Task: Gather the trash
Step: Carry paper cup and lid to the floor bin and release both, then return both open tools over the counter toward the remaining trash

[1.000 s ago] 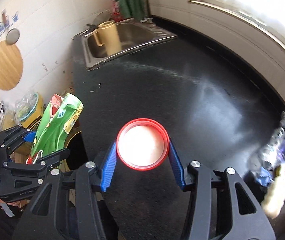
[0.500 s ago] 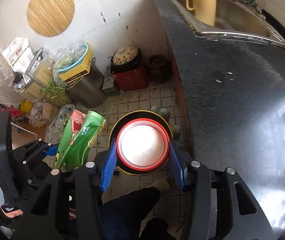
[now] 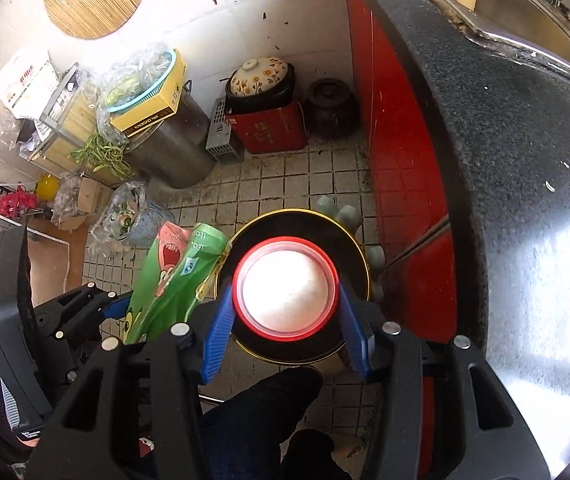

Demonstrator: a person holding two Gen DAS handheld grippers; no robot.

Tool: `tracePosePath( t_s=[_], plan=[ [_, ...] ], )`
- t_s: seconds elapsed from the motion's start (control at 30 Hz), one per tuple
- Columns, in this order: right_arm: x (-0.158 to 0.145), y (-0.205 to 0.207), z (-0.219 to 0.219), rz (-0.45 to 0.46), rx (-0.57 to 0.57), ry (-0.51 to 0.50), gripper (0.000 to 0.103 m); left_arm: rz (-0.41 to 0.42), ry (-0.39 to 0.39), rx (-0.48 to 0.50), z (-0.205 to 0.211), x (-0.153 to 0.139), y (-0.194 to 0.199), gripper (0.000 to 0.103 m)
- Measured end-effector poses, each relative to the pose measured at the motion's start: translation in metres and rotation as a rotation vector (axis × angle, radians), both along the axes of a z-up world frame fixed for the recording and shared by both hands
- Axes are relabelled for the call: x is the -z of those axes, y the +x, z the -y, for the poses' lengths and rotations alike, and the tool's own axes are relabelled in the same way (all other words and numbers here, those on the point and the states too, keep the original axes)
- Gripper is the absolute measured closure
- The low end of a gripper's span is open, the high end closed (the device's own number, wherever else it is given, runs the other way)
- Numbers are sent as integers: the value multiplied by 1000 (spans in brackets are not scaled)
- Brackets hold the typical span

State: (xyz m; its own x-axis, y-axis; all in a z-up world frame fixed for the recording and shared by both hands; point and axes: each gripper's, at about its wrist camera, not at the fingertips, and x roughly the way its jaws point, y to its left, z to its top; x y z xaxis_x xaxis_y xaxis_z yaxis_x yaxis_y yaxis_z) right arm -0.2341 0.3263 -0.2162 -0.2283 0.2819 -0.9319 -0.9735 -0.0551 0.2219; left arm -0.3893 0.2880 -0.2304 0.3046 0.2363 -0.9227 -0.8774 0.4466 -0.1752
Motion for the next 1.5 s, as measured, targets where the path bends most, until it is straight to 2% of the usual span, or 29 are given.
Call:
tracePosePath(
  t_s=[0.03,0.1,0.13,0.17,0.3,0.37,0.5,0.57,0.67,0.8,0.9,1.0,1.13,1.27,1.5],
  plan=[
    [1,0,-2,3,0,0,53,-5,3,2,-1,2,0,38],
    [1,-1,-6,-3,1,-4,41,-7,3,4,-3,5,1,25],
    [1,0,-6,-4,3,-6,32,-11,11,-2,-3,4,2,20],
    [0,-1,-7,-1,4,-5,30,-12,13,-4,-5,5,1,20],
    [-13,3,-2,2,10,19,30,-16,8,-4,-7,0,-3,20],
    [-27,8,6,6,19,40,28,-25,29,9,-4,-11,-2,14],
    [-67,31,36,17,96,108,19,-46,105,64,5,-45,14,6],
    [-92,52,59,37,164,156,16,-48,134,108,10,-61,29,6],
    [-120,89,101,76,300,200,13,-45,183,205,22,-83,64,6],
    [-152,147,177,170,528,253,13,31,205,367,43,-110,127,6],
    [-168,189,248,230,744,270,13,85,217,545,69,-128,190,6],
    [-177,226,325,251,972,270,13,118,246,746,109,-142,251,6],
    [-180,253,420,260,1221,273,13,175,265,967,170,-158,312,6],
    [-180,259,498,260,1378,272,13,211,253,1095,220,-168,351,6],
    [-173,262,553,214,1474,294,16,210,246,1208,273,-166,376,6]
  ],
)
